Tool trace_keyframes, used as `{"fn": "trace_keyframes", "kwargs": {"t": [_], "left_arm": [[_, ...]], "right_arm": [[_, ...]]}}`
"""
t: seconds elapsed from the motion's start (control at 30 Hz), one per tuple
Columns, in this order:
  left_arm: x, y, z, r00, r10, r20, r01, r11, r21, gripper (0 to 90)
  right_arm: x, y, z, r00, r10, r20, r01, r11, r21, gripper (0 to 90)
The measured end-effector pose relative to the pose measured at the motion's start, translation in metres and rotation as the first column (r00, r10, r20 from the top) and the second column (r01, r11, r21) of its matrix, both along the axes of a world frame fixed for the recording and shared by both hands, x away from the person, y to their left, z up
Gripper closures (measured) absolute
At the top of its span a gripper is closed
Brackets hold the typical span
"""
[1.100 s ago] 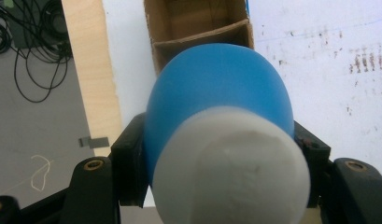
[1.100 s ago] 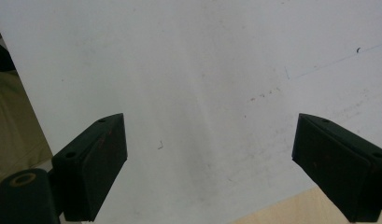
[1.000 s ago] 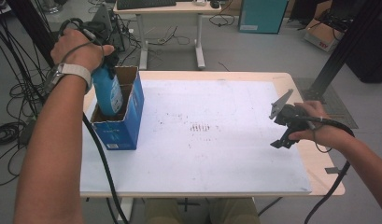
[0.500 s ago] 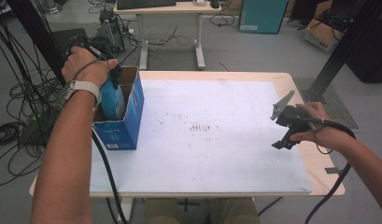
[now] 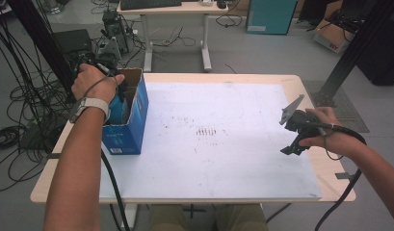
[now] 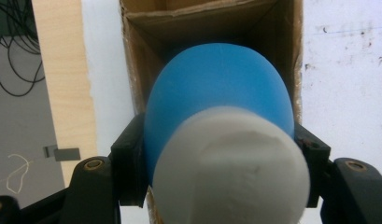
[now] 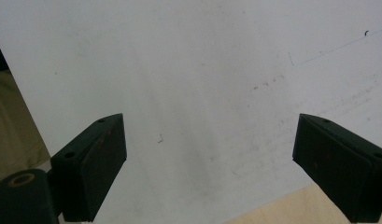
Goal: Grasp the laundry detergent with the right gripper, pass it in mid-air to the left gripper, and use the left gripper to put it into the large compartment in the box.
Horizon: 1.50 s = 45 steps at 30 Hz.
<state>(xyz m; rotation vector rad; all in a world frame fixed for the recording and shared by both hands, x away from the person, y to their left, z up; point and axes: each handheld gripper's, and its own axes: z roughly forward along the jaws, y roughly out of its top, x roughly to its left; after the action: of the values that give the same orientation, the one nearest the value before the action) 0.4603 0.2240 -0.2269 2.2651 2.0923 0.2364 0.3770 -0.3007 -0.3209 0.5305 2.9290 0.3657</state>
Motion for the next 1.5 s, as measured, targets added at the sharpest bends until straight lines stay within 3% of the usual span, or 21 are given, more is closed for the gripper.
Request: {"fn": "trace_keyframes", "kwargs": {"t": [0.17,0.2,0.27,0.4,0.6,0.63,0.67,0.77,0.9,0.93,1.0,1.13,1.27,1.5], "left_arm": [[0.000,-0.001,-0.011,1.0000,-0.003,-0.005,0.003,1.0000,-0.004,37.6],[0.000,-0.001,-0.013,1.0000,-0.006,-0.004,0.006,1.0000,-0.003,37.6],[0.001,-0.002,-0.016,0.9999,-0.006,-0.011,0.006,1.0000,-0.004,37.6],[0.001,-0.002,-0.021,0.9999,-0.008,-0.012,0.008,1.0000,-0.006,37.6],[0.002,-0.002,-0.030,0.9997,-0.012,-0.023,0.012,0.9999,-0.010,37.6],[0.002,-0.002,-0.032,0.9996,-0.012,-0.027,0.012,0.9999,-0.011,37.6],[0.002,-0.002,-0.033,0.9995,-0.013,-0.029,0.013,0.9999,-0.010,37.6],[0.001,-0.001,-0.038,0.9992,-0.015,-0.038,0.014,0.9999,-0.008,37.6],[0.000,0.000,-0.044,0.9989,-0.016,-0.044,0.016,0.9999,-0.004,37.6],[0.000,0.000,-0.045,0.9990,-0.016,-0.042,0.015,0.9999,-0.005,37.6],[0.000,0.001,-0.045,0.9994,-0.011,-0.032,0.011,0.9999,-0.009,37.5],[0.000,0.002,-0.045,0.9990,-0.017,-0.040,0.016,0.9998,-0.009,37.6],[0.000,0.000,-0.045,0.9989,-0.020,-0.042,0.019,0.9998,-0.005,37.5],[0.000,0.001,-0.045,0.9985,-0.021,-0.052,0.020,0.9998,-0.006,37.5]], "right_arm": [[-0.001,-0.001,-0.002,0.9997,-0.018,0.014,0.018,1.000,0.021,9.6],[0.000,-0.002,-0.003,0.9999,-0.012,-0.007,0.012,0.999,0.039,9.6],[-0.001,-0.002,-0.002,0.9998,-0.017,0.014,0.017,1.000,0.013,9.5],[0.000,-0.003,-0.002,0.9999,-0.010,-0.004,0.010,1.000,0.003,9.6],[0.000,-0.004,-0.002,0.9999,-0.015,-0.005,0.015,1.000,0.005,9.5],[-0.001,-0.004,-0.003,0.9997,-0.021,0.012,0.021,1.000,0.017,9.5],[-0.001,-0.005,-0.003,0.9998,-0.021,-0.006,0.021,1.000,0.018,9.5],[-0.002,-0.006,-0.005,0.9996,-0.025,0.009,0.025,0.999,0.021,9.5],[-0.002,-0.008,-0.004,0.9997,-0.023,-0.012,0.023,1.000,0.005,9.5],[-0.003,-0.008,-0.005,0.9995,-0.031,0.007,0.031,0.999,0.021,9.5],[-0.002,-0.008,-0.004,0.9998,-0.019,-0.012,0.019,1.000,0.001,9.5],[-0.001,-0.007,-0.005,1.0000,-0.004,-0.004,0.004,1.000,0.012,9.5],[-0.003,-0.007,-0.005,0.9995,-0.030,0.006,0.030,0.999,0.017,9.5],[-0.004,-0.007,-0.004,0.9995,-0.027,-0.014,0.028,1.000,0.008,9.5]]}}
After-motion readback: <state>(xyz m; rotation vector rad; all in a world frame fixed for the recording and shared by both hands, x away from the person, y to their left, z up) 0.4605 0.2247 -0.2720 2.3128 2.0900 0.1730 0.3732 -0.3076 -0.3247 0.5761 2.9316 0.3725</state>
